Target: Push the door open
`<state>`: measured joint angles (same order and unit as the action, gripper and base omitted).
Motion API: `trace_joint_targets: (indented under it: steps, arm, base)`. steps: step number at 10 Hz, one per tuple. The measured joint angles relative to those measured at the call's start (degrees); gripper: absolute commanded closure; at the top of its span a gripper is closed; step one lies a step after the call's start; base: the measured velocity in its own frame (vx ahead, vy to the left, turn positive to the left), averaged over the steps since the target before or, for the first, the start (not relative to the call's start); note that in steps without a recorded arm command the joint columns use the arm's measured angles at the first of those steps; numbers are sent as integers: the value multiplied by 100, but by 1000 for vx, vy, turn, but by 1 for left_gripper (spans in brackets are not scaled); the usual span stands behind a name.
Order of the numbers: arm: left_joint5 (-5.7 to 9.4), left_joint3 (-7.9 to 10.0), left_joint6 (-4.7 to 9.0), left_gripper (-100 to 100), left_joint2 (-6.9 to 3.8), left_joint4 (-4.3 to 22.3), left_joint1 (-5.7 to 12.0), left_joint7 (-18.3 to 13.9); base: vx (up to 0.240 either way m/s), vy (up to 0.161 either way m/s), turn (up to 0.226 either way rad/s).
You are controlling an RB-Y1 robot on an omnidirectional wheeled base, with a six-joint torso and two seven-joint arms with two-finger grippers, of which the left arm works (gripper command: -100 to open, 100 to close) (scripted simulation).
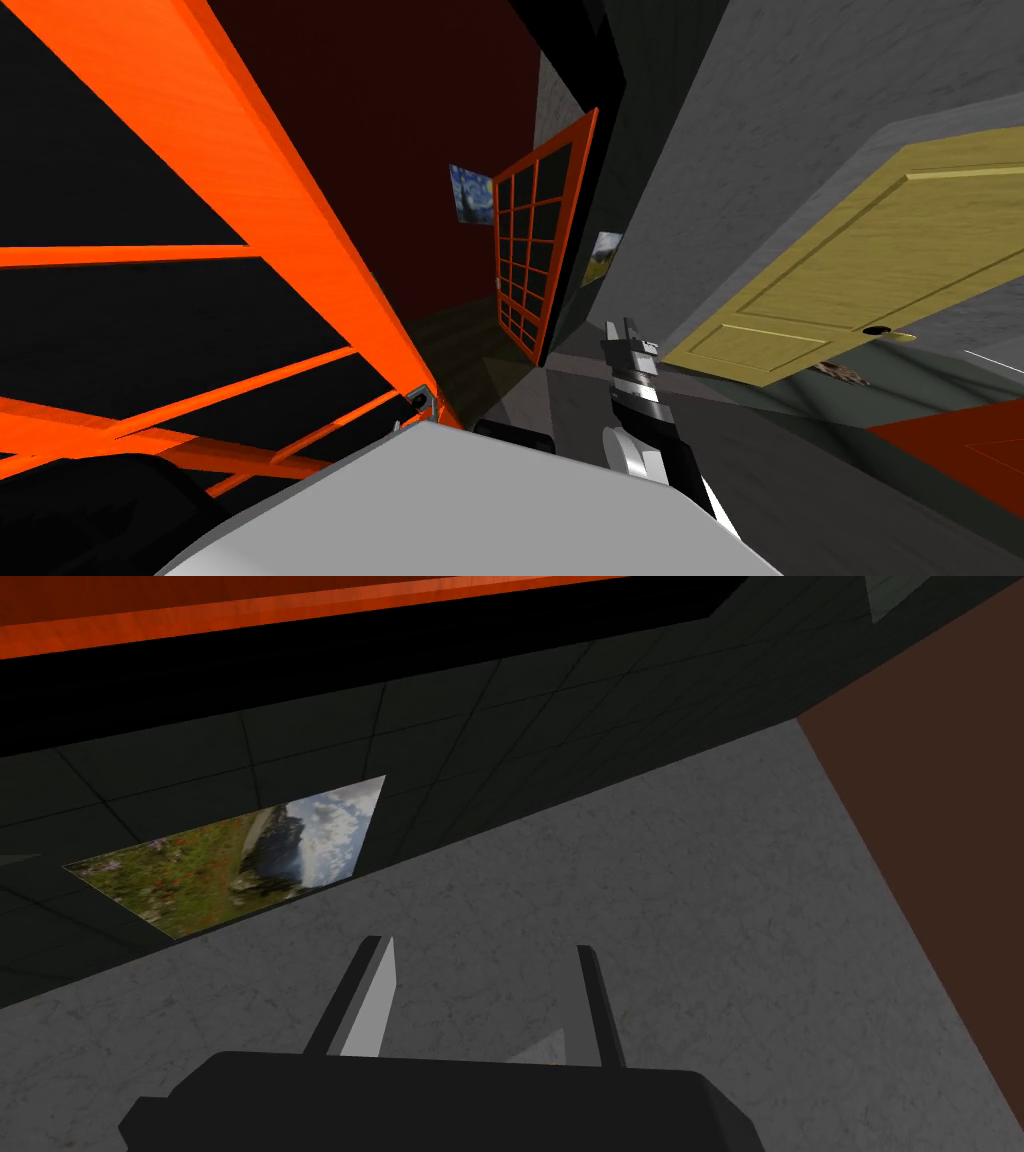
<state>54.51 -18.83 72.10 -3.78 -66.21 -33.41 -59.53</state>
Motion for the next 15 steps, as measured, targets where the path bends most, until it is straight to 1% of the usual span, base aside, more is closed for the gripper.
trace_joint_targets:
  steps: [1,2,7,9,11,12,13,15]
  arm:
    - [8,29,-28,-100,15,12,33,2]
    - [9,34,-35,100,15,13,39,3]
    - [11,39,-55,100,4,12,56,5]
    - [38,46,-70,100,11,33,44,4]
    - [99,78,-97,100,22,34,9,17]
    - [126,104,-81,100,22,23,3,11]
    - [166,151,-54,100,29,67,55,0]
    - [238,230,-19,100,32,57,74,-1]
  base:
    - [74,78,-13]
    - [-14,-8,17]
    - [-7,-11,-6]
    - [131,42,28]
    - [152,105,19]
    - [161,125,38]
    - [153,125,17]
    - [169,140,36]
